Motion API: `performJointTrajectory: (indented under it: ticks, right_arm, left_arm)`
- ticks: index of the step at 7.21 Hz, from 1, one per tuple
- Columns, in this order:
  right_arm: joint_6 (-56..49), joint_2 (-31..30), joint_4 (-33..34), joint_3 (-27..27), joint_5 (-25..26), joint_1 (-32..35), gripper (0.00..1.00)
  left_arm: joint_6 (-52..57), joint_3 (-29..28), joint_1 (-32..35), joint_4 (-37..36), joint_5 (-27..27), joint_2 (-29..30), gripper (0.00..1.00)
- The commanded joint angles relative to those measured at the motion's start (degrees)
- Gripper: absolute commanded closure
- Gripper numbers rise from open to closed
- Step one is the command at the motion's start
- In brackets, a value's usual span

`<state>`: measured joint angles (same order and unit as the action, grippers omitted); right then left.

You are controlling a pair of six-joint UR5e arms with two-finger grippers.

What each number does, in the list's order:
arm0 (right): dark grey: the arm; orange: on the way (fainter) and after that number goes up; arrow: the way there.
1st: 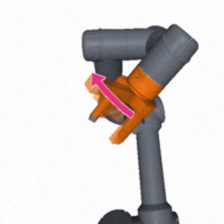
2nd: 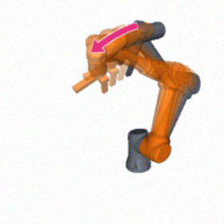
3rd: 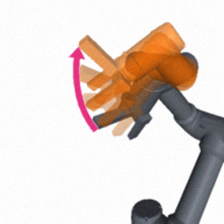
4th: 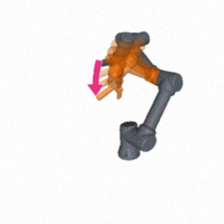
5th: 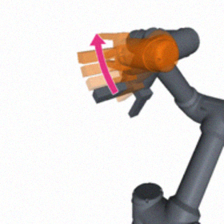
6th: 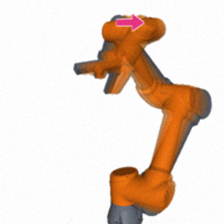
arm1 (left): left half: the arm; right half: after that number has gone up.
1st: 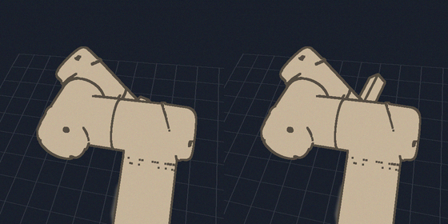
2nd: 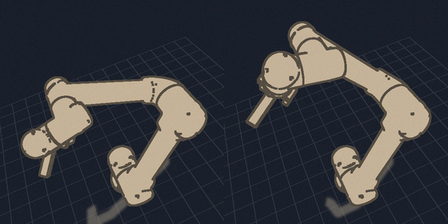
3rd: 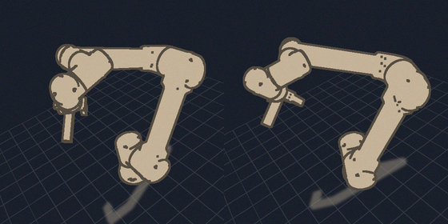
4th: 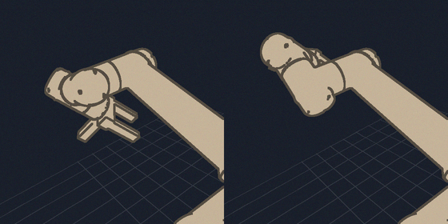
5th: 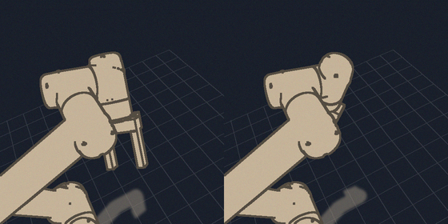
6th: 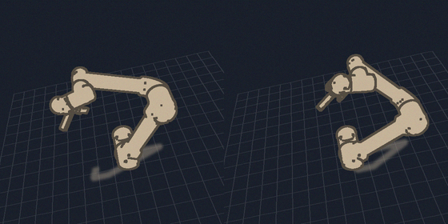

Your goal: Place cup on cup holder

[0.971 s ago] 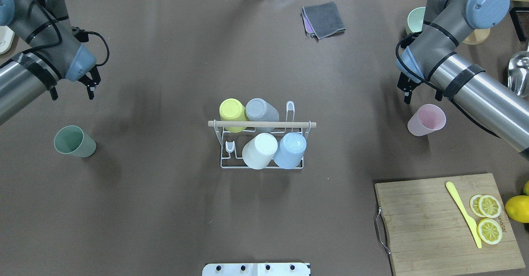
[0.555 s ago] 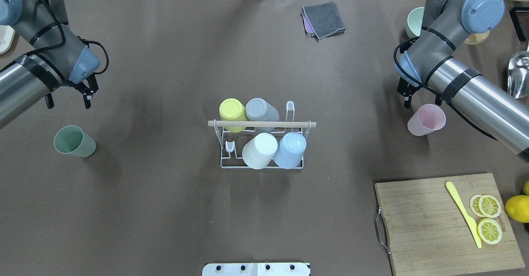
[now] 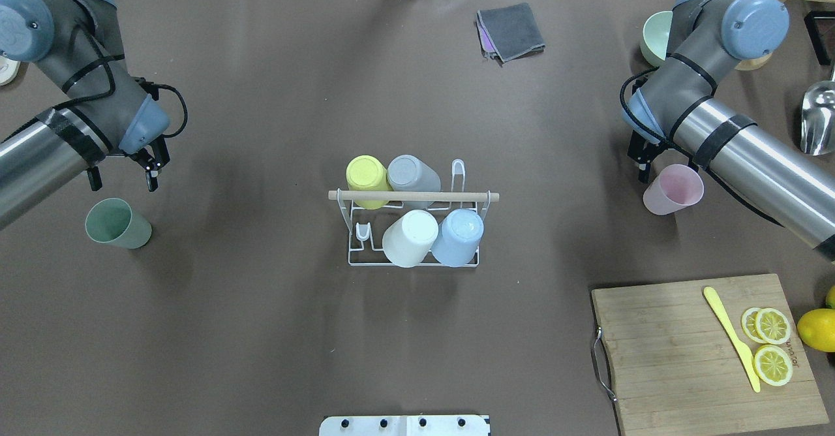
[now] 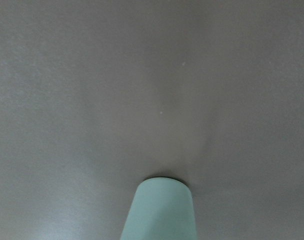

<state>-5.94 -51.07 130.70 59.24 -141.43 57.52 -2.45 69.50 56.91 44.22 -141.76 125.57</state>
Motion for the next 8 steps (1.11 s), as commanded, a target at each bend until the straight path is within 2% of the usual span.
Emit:
performJointTrajectory:
  ticks: [1,3,5,6,7,8]
  right_arm:
    - [-0.3,-0.4,0.3,-0.4,-0.2,-0.5,0.05]
    - [-0.5,-0.6,0.4,-1.4,-0.2,-0.9,0.06]
    - [-0.5,-0.7,0.4,-1.8,-0.2,-1.2,0.17]
    - [-0.5,-0.6,0.4,-2.1,-0.2,-1.5,0.37]
    - [-0.6,-0.6,0.4,-2.0,-0.2,-1.5,0.53]
    - [-2.3,-0.5,0.3,-2.0,-0.2,-1.1,0.63]
  left_arm:
    - [0.4,2.5,-1.0,-0.1,-0.3,-3.0,0.03]
    - [0.7,2.7,-2.8,0.0,-0.1,-5.0,0.03]
    - [0.5,2.7,-4.2,0.1,-0.2,-5.9,0.03]
    - [0.5,2.7,-4.7,0.1,-0.3,-6.2,0.15]
    - [0.3,2.6,-5.1,0.0,-0.3,-6.3,0.54]
    - [0.2,2.6,-5.1,-0.1,-0.4,-6.3,0.69]
